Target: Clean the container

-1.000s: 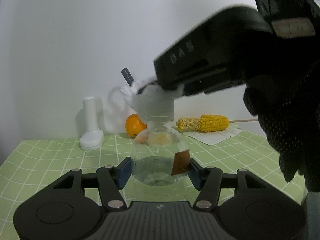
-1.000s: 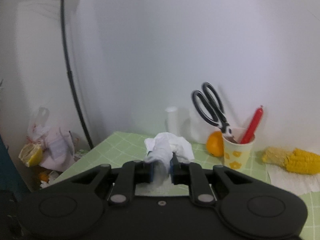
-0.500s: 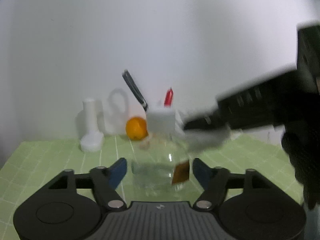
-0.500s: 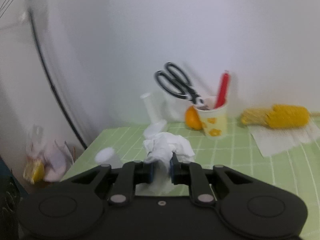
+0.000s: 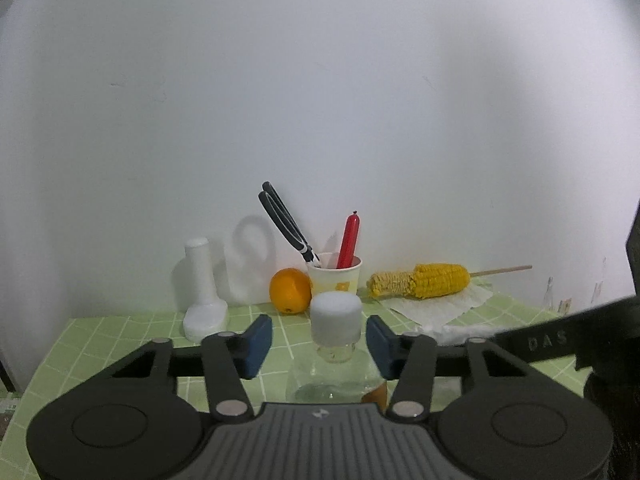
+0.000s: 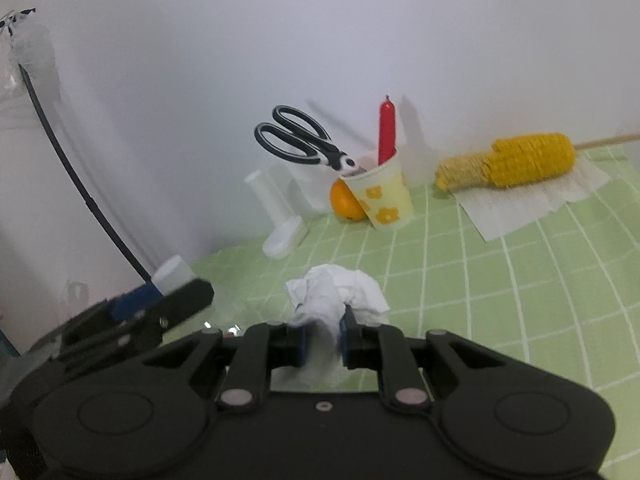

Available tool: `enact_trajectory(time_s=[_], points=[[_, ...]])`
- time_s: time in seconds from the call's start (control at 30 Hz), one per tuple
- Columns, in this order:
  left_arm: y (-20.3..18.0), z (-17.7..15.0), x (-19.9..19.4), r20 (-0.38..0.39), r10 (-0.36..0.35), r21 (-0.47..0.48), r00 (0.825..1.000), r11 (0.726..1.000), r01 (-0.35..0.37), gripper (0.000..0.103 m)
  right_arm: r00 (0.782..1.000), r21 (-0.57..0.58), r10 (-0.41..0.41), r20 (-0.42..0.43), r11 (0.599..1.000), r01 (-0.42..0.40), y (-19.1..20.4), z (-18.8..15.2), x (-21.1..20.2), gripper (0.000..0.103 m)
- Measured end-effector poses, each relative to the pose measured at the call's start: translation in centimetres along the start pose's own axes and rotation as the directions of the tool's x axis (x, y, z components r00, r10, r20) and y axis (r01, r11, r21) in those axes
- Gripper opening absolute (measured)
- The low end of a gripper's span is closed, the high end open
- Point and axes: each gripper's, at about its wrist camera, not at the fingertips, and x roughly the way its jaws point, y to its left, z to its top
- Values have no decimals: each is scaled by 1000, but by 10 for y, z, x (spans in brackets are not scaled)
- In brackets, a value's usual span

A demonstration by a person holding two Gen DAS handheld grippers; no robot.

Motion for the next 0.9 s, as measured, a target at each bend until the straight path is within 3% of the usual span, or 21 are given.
enact_trajectory(time_s=[0.27,0.37,0.53,0.73,0.9], points=[[0,16,1,-5,26,12,1000,1000,-26,45,1000,54,6,-27,999,-5,-11,-10,3,16],[5,17,-12,3,25,-46,1000,999,-25,29,999,81,17,-37,997,-14,-14,-12,6,16],[34,12,-22,13,22,-169,1000,985,-19,29,998,88,15,-55,996,-10,-14,-16,12,16],[64,-10,-36,19,22,-332,1000,943,-14,29,997,69,21,-75,997,-16,-7,-18,18,16],[104,-10,-29,11,19,-475,1000,880,-11,30,992,-3,60,-111,998,-61,13,-26,28,16]])
